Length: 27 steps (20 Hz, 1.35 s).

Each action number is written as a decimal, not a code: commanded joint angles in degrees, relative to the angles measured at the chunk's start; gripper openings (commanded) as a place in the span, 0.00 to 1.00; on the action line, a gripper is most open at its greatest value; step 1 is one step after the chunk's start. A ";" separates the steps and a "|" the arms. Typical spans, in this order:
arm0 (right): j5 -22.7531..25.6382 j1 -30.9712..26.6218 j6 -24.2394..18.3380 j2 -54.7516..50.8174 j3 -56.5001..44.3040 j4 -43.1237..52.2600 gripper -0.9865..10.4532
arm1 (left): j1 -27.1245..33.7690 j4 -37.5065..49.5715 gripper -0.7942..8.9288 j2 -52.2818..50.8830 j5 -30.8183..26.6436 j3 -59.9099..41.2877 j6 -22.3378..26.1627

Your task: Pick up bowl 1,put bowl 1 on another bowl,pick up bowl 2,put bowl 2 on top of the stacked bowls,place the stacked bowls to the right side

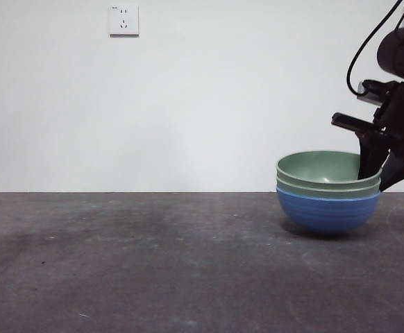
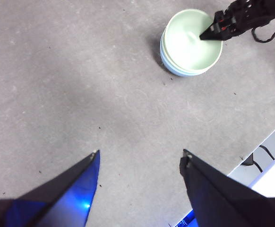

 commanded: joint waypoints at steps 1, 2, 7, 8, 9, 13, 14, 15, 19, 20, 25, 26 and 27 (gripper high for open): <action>-0.39 0.17 -0.85 1.73 -0.17 0.48 0.08 | -0.24 -2.32 0.38 0.00 0.11 -0.07 0.17; 0.00 0.17 -1.07 2.12 -0.17 0.44 0.08 | -0.24 -2.38 0.38 0.00 0.09 -0.07 0.22; 1.44 -0.17 -1.84 2.45 -0.17 -0.20 0.18 | -0.24 -2.40 0.38 0.00 0.07 -0.07 0.37; 1.44 -0.17 -1.86 2.45 -0.17 -0.42 0.23 | -0.24 -2.40 0.38 0.02 0.09 -0.07 0.39; 1.33 -0.17 -1.86 2.45 -0.17 -0.50 0.27 | -0.24 -2.40 0.38 0.00 0.09 -0.07 0.42; -1.11 -0.15 -1.81 2.43 -0.17 -0.04 0.29 | -0.24 -2.40 0.38 0.00 0.09 -0.07 0.59; -1.11 -0.15 -1.81 2.38 -0.17 0.15 0.29 | -0.24 -2.40 0.38 0.02 0.07 -0.07 0.57; -1.11 -0.15 -1.81 2.01 -0.17 0.17 0.29 | -0.24 -2.40 0.38 0.02 0.07 -0.07 0.57; -1.05 -0.15 -1.68 -2.56 -0.17 -0.72 0.34 | -0.24 -2.40 0.38 0.02 0.04 -0.07 0.61; -0.98 -0.15 -1.57 -4.59 -0.17 -1.77 0.34 | -0.22 -2.40 0.38 0.02 0.00 -0.07 0.72; -1.11 0.07 -1.33 -17.81 -0.15 -13.22 0.34 | -0.17 -2.38 0.38 0.02 -0.09 -0.07 0.79; -1.09 0.50 -1.53 -20.70 -0.15 -16.50 0.33 | -0.17 -2.38 0.38 0.02 -0.07 -0.07 0.79; -1.11 1.09 -2.03 -23.43 -0.17 -19.63 0.33 | -0.17 -2.38 0.38 0.02 -0.09 -0.07 0.81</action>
